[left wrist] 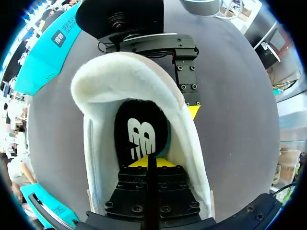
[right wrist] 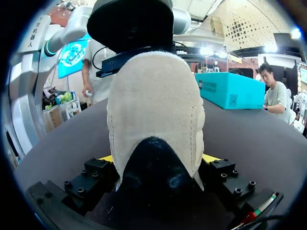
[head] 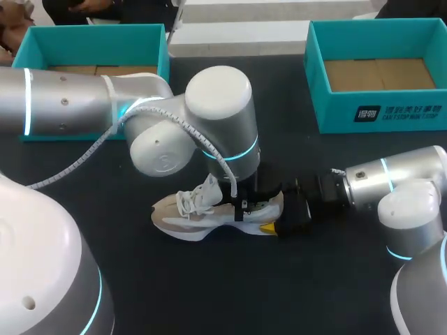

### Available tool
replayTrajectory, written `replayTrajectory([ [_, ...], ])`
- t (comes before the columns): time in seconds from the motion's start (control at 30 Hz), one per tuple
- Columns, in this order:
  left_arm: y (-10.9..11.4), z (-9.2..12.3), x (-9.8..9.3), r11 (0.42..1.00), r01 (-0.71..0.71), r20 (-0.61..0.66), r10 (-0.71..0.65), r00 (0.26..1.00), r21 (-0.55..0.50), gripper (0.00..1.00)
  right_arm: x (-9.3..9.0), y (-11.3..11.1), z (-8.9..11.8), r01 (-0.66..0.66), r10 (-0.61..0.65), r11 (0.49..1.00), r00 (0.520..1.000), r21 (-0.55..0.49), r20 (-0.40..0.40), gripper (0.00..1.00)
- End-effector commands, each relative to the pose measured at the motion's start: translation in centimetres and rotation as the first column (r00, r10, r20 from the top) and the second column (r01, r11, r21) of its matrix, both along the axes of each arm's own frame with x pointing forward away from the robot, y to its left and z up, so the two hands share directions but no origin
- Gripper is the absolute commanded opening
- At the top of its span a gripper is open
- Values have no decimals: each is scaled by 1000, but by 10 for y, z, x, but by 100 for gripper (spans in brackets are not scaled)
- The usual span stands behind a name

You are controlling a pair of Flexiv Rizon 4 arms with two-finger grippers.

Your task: Take the shoe out of the shoebox, open the shoe tongue, remove and reinsert the insole, then place the shoe into the shoebox

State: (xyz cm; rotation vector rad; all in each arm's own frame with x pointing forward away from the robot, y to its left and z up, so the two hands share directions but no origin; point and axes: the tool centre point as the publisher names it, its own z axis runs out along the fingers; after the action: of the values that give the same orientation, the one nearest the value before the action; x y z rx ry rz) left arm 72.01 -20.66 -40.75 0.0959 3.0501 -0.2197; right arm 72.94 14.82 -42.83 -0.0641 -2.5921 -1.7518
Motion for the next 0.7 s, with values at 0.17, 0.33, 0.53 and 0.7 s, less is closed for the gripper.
replayTrajectory([
  [0.17, 14, 19, 18, 1000, -8, -86, 7, 996, -19, 0, 1, 6, -7, 1, -1, 1000, 1000, -5, 0, 0],
  [0.33, 18, 39, 18, 1000, 5, -115, -9, 993, -30, 0, 1, 6, -7, 1, -1, 1000, 1000, -5, 0, 0],
  [0.53, 22, 55, 13, 999, 30, -165, -35, 986, -36, 0, 1, 6, -7, 1, -1, 1000, 1000, -5, 0, 0],
  [0.7, 27, 68, 9, 997, 41, -194, -51, 980, -58, 0, 1, 6, -7, 1, -1, 1000, 1000, -5, 0, 0],
])
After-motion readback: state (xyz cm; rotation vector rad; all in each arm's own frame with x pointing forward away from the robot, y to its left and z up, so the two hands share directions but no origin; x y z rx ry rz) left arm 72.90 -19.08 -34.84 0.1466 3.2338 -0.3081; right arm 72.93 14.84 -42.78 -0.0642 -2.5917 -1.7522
